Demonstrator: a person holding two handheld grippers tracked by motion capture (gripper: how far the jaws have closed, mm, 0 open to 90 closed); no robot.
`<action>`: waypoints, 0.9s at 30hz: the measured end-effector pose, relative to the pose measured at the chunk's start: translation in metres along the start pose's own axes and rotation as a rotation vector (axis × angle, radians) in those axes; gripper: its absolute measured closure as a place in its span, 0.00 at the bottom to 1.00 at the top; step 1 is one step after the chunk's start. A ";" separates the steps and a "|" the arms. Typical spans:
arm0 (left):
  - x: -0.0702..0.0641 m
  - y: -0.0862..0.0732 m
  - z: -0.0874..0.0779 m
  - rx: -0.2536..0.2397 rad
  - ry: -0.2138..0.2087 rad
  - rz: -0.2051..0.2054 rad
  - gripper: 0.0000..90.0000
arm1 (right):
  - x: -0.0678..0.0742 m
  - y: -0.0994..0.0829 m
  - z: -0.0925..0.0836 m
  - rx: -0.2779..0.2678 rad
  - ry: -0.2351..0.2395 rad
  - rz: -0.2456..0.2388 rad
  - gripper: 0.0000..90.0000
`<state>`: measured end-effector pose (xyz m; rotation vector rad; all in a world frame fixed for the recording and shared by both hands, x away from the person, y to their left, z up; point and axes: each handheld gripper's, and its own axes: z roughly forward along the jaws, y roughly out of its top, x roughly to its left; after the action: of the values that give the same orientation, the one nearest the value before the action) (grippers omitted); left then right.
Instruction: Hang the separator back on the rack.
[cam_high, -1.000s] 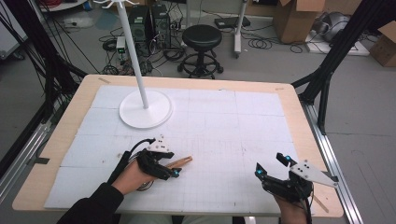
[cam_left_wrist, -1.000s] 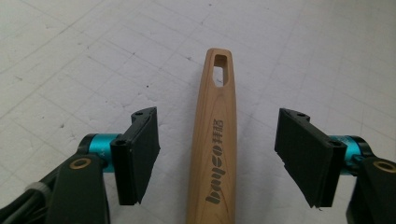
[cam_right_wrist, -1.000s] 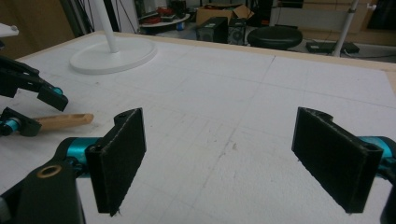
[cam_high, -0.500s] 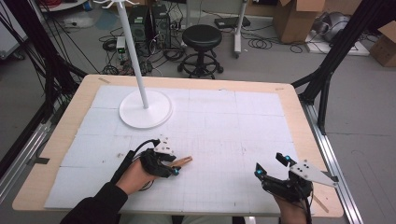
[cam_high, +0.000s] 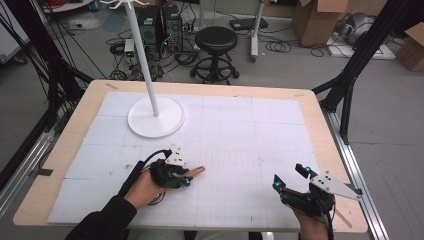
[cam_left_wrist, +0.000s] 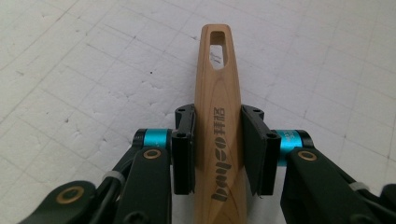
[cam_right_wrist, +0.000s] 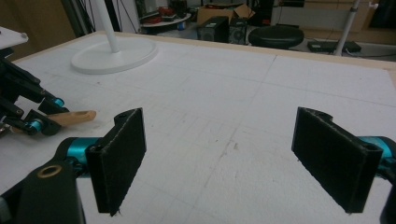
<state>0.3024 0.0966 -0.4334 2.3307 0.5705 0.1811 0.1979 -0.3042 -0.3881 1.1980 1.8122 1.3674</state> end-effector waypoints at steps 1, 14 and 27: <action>0.000 0.000 -0.001 -0.002 0.000 0.000 0.75 | 0.000 0.000 0.000 -0.001 0.000 0.003 0.18; -0.006 0.003 -0.045 -0.222 -0.001 -0.040 0.75 | 0.001 0.001 0.000 -0.004 0.016 0.011 0.19; -0.007 -0.003 -0.085 -0.430 -0.076 -0.078 0.75 | 0.006 0.003 0.005 -0.039 0.149 0.023 0.19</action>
<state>0.2705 0.1475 -0.3730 1.8881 0.5253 0.1599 0.2006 -0.2962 -0.3864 1.1261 1.8686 1.5344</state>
